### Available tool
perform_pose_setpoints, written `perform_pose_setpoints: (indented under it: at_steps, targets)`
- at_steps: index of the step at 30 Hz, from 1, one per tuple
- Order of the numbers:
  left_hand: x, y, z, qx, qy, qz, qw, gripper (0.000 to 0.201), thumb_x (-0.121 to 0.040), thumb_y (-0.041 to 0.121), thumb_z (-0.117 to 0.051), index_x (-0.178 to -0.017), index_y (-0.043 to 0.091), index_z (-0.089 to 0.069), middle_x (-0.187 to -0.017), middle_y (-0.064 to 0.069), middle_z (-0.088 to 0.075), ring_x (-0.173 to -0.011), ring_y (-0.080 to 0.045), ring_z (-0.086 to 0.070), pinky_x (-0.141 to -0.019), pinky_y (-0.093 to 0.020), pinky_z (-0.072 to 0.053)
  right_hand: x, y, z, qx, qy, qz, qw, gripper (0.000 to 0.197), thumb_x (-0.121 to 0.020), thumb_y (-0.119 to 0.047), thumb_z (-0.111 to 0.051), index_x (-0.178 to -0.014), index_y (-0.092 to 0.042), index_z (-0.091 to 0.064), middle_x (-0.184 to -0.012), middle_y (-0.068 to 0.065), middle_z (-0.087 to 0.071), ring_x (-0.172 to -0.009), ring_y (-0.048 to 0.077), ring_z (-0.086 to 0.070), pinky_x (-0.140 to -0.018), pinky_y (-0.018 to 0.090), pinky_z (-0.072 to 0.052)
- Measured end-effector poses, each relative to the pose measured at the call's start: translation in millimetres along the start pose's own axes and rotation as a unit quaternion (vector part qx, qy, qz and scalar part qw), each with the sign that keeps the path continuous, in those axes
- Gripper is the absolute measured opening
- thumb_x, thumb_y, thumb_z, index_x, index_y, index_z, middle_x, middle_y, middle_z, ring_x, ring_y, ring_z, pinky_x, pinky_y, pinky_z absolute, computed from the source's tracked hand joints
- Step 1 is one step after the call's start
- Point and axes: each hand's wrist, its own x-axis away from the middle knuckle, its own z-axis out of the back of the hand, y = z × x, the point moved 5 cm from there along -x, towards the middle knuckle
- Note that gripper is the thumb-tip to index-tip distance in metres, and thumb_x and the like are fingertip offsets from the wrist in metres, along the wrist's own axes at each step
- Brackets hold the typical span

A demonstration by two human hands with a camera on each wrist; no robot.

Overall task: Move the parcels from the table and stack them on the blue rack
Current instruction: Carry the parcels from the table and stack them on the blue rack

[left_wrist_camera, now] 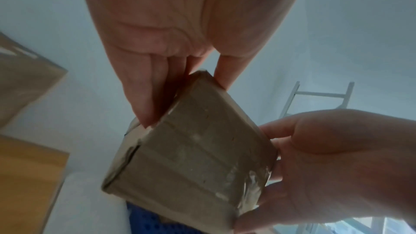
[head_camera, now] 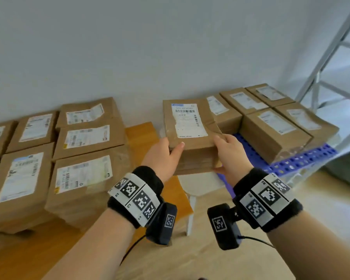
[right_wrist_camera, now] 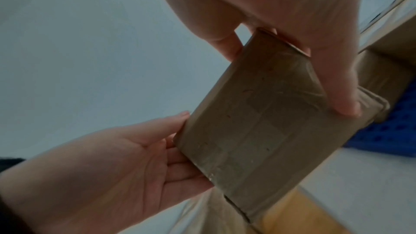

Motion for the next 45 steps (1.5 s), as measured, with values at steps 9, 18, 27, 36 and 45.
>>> perform_pose_setpoints:
  at_steps: [9, 18, 27, 36, 45]
  targets:
    - [-25.7, 38.6, -105.0, -0.054, -0.095, 0.062, 0.992, 0.039, -0.096, 0.044, -0.038, -0.076, 0.012, -0.046, -0.067, 0.0, -0.044, -0.059, -0.015, -0.043, -0.053, -0.026, -0.032, -78.0, 47.9, 86.1, 0.029, -0.058, -0.072, 0.995, 0.041, -0.095, -0.026, -0.042, -0.135, -0.016, -0.039, -0.119, 0.004, -0.046, -0.107, 0.026, -0.046, -0.097, 0.053, -0.044]
    - [-61.5, 64.5, -219.4, 0.171, -0.069, 0.225, 0.957, 0.028, -0.096, 0.025, -0.047, -0.123, 0.016, -0.048, -0.122, -0.006, -0.059, -0.114, -0.024, -0.055, -0.099, -0.041, -0.045, -167.3, 54.5, 163.2, 0.227, -0.175, 0.001, 0.958, 0.031, -0.091, -0.023, -0.049, -0.121, -0.014, -0.051, -0.122, 0.006, -0.056, -0.099, 0.023, -0.058, -0.083, 0.036, -0.054]
    - [-77.5, 87.0, -239.4, -0.067, -0.075, 0.176, 0.979, 0.091, -0.082, 0.026, -0.069, -0.149, 0.029, -0.008, -0.146, 0.003, -0.036, -0.132, -0.016, -0.038, -0.108, -0.033, -0.035, -219.1, 25.4, 199.2, 0.452, -0.145, 0.173, 0.863, 0.032, -0.095, -0.02, -0.042, -0.123, -0.006, -0.048, -0.129, 0.012, -0.048, -0.124, 0.03, -0.042, -0.103, 0.044, -0.038]
    - [-87.3, 93.0, -254.0, -0.215, -0.111, 0.14, 0.96, 0.073, -0.089, 0.039, -0.057, -0.148, 0.029, -0.016, -0.157, -0.008, -0.002, -0.142, -0.024, -0.02, -0.111, -0.033, -0.028, -239.7, 53.5, 215.4, 0.586, -0.115, 0.235, 0.767, 0.044, -0.099, -0.025, -0.03, -0.143, -0.019, -0.03, -0.153, 0.005, -0.022, -0.143, 0.025, -0.013, -0.118, 0.043, -0.015]
    - [-96.2, 94.5, -253.1, -0.234, -0.135, 0.102, 0.958, 0.068, -0.092, 0.036, -0.055, -0.148, 0.027, -0.018, -0.158, -0.008, -0.002, -0.14, -0.025, -0.024, -0.11, -0.032, -0.029, -236.9, 57.6, 217.7, 0.578, -0.115, 0.23, 0.775, 0.049, -0.101, -0.029, -0.025, -0.149, -0.023, -0.02, -0.158, 0.003, -0.01, -0.146, 0.023, -0.004, -0.119, 0.038, -0.004]
